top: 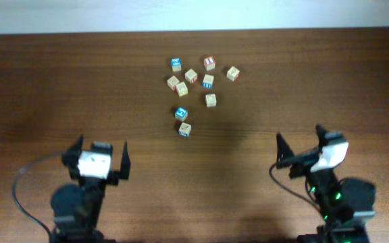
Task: Rotate 3 blocks
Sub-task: 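Raise both arms from rest and move the right gripper toward the blocks, then grasp the red-Y leaf-picture block with the right gripper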
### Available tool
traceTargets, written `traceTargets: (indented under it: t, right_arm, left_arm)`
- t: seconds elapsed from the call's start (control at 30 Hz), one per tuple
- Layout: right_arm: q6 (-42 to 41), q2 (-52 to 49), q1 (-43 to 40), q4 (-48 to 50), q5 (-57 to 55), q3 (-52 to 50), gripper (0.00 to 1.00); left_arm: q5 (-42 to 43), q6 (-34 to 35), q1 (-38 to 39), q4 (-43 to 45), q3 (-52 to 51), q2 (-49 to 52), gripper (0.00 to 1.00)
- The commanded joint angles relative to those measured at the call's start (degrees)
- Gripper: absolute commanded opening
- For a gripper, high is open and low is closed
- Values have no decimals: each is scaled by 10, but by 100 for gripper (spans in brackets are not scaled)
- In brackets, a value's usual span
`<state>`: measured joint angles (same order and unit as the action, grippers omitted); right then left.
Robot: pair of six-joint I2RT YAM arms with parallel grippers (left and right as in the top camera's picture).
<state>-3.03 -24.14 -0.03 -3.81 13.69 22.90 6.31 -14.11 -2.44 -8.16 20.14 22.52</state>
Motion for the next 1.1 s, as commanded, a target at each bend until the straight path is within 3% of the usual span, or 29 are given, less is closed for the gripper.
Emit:
traceTargets:
  t: [0.0, 0.23, 0.3, 0.43, 0.5, 0.53, 0.57, 0.6, 0.63, 0.67, 0.87, 0.93, 1.0, 1.07]
  right_arm:
    - [-6, -147, -3, -97, 58, 171, 98]
    - [-6, -566, -3, -502, 93, 654, 98]
    - [-4, -684, 17, -588, 104, 778, 98]
    - [-4, -885, 110, -608, 108, 952, 98]
    - [-5, -927, 129, -539, 97, 957, 98]
    - [-106, -972, 140, -460, 122, 956, 98]
    - [-126, -999, 147, -429, 121, 956, 97]
    - [-142, -1025, 151, -408, 104, 956, 84]
    - [-182, -1051, 156, -395, 71, 956, 83]
    - [-200, -1078, 167, -393, 26, 956, 82]
    - [-246, -1150, 212, -396, -110, 956, 64]
    - [-249, -1165, 219, -387, -131, 956, 52]
    - [-249, -1174, 222, -366, -131, 956, 51]
    - [-249, -1177, 223, -359, -130, 956, 38]
  left_arm:
    - [29, 6, -3, -67, 175, 161, 99]
    - [44, 5, 27, -388, 653, 562, 99]
    - [43, 5, 59, -435, 743, 652, 99]
    - [43, 5, 121, -452, 826, 787, 99]
    - [42, 5, 141, -438, 825, 817, 99]
    - [49, 6, 151, -443, 822, 838, 99]
    - [33, 7, 152, -457, 821, 850, 99]
    - [-95, 158, 142, -482, 821, 865, 99]
    - [-171, 283, 127, -508, 821, 874, 99]
    - [-161, 316, 94, -520, 821, 887, 99]
    - [-145, 316, 52, -532, 821, 901, 99]
    - [-145, 316, 52, -532, 821, 901, 99]
    - [-145, 316, 52, -532, 821, 901, 99]
    - [-145, 316, 52, -532, 821, 901, 99]
